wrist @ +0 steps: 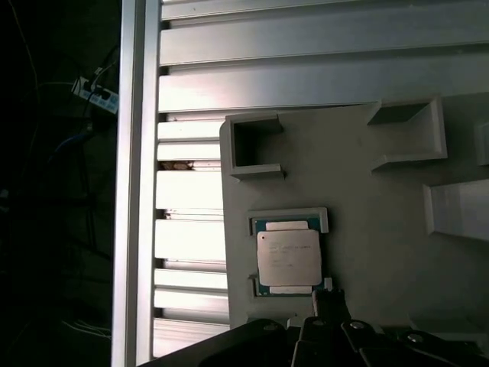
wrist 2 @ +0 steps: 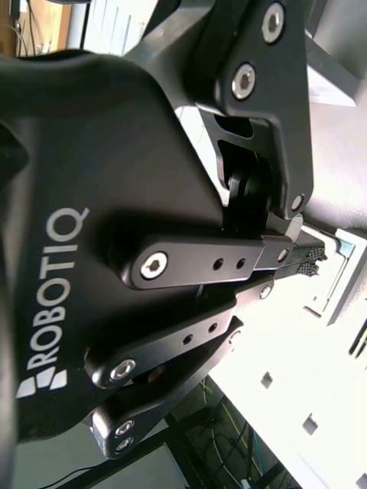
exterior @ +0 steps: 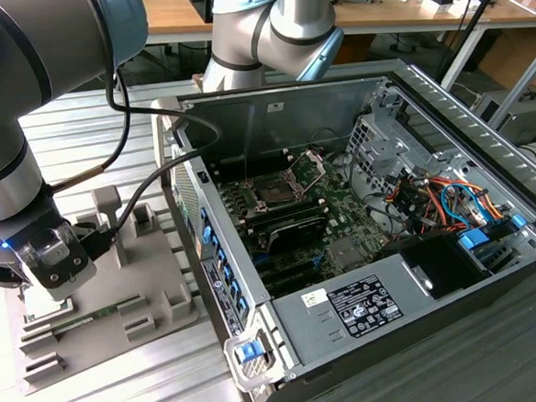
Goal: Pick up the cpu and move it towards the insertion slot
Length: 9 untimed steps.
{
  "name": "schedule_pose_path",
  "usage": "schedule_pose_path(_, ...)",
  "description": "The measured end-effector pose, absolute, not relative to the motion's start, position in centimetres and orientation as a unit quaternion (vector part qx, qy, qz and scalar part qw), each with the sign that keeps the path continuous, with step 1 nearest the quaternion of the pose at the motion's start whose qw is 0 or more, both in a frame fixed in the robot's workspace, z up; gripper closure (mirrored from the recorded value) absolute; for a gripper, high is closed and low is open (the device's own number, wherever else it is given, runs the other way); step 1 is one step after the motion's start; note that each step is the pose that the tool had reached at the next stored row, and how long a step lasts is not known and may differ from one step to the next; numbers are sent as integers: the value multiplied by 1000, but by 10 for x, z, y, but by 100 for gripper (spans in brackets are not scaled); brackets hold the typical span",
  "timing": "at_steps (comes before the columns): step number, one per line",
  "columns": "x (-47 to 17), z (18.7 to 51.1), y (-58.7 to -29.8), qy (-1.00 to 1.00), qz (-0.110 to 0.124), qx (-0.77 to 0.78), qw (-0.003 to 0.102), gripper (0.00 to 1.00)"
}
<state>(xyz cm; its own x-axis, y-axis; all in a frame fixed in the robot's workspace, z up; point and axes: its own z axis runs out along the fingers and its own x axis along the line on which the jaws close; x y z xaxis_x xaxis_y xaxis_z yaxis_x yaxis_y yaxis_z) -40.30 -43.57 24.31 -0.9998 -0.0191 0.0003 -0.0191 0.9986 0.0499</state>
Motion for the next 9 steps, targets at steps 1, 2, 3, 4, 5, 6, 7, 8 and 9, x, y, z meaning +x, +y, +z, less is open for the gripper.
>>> schedule_pose_path(1,-403,243,-436,-1000,-25,10,0,89)
schedule_pose_path(2,-403,243,-436,-1000,-25,10,0,89)
schedule_pose_path(3,-403,242,-436,-1000,-25,10,0,89)
schedule_pose_path(4,-403,242,-436,-1000,-25,10,0,89)
schedule_pose_path(5,-403,242,-436,-1000,-25,10,0,89)
schedule_pose_path(6,-403,242,-436,-1000,-25,10,0,89)
schedule_pose_path(7,-403,242,-436,-1000,-25,10,0,89)
schedule_pose_path(8,-403,242,-436,-1000,-25,10,0,89)
schedule_pose_path(9,-403,241,-436,-1000,-25,10,0,89)
